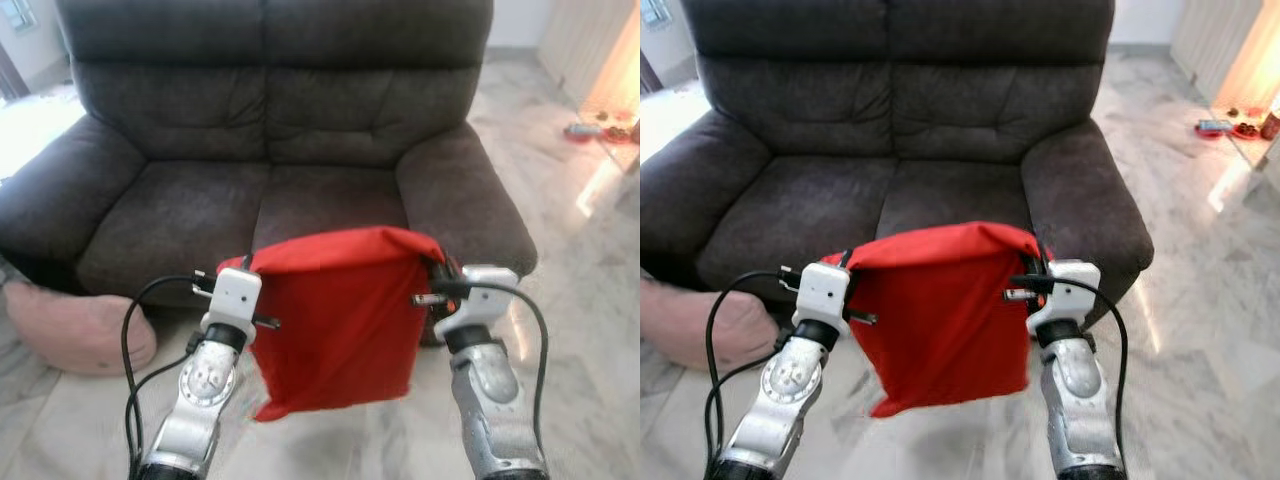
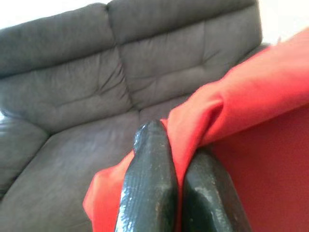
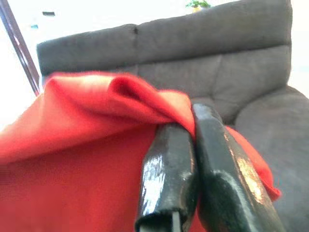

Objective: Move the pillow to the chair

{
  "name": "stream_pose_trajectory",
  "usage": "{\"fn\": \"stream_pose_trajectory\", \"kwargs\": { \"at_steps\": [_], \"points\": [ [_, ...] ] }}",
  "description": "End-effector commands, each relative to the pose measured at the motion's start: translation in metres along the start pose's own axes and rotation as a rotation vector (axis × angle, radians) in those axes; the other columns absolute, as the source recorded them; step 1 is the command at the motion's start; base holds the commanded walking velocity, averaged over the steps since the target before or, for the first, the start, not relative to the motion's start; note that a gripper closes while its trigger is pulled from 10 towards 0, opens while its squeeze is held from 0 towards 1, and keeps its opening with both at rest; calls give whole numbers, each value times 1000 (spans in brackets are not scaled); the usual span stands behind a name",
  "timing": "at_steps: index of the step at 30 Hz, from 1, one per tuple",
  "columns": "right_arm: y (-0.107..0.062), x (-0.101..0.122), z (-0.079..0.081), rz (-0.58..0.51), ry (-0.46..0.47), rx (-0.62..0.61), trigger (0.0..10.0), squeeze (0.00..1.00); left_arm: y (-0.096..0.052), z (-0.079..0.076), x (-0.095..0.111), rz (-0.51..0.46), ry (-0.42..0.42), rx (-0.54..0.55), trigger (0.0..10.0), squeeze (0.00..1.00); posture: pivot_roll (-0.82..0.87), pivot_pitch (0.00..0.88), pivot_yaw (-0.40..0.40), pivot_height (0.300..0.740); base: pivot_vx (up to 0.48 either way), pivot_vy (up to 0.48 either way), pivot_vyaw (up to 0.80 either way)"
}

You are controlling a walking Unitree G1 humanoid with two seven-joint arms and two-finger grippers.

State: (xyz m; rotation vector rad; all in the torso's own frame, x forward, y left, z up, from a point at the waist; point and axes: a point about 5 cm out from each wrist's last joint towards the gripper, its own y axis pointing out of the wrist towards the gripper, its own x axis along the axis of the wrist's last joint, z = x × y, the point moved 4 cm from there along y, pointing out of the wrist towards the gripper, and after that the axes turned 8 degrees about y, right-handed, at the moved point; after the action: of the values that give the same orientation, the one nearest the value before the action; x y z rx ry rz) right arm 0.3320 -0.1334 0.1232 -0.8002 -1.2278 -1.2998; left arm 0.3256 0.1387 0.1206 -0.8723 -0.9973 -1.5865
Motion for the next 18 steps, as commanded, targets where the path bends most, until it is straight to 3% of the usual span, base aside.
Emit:
{"fn": "stream_pose_trajectory", "kwargs": {
  "at_steps": [1,9,14,18],
  "points": [
    [-1,14,-10,-50,-18,-26,10000,0,7,9,25,-99,-3,53,10000,0,-10,66,22,740,420,0,0],
    [2,17,-7,-58,-17,-18,10000,0,7,13,26,-104,1,60,10000,0,-10,66,21,740,420,0,0],
    [3,20,-6,-63,-17,-13,10000,0,8,17,28,-110,6,69,10000,0,-9,66,20,740,420,0,-730],
    [5,26,-3,-84,-29,4,10000,0,9,22,31,-119,13,81,10000,0,-8,66,19,740,421,0,-109]
  ]
}}
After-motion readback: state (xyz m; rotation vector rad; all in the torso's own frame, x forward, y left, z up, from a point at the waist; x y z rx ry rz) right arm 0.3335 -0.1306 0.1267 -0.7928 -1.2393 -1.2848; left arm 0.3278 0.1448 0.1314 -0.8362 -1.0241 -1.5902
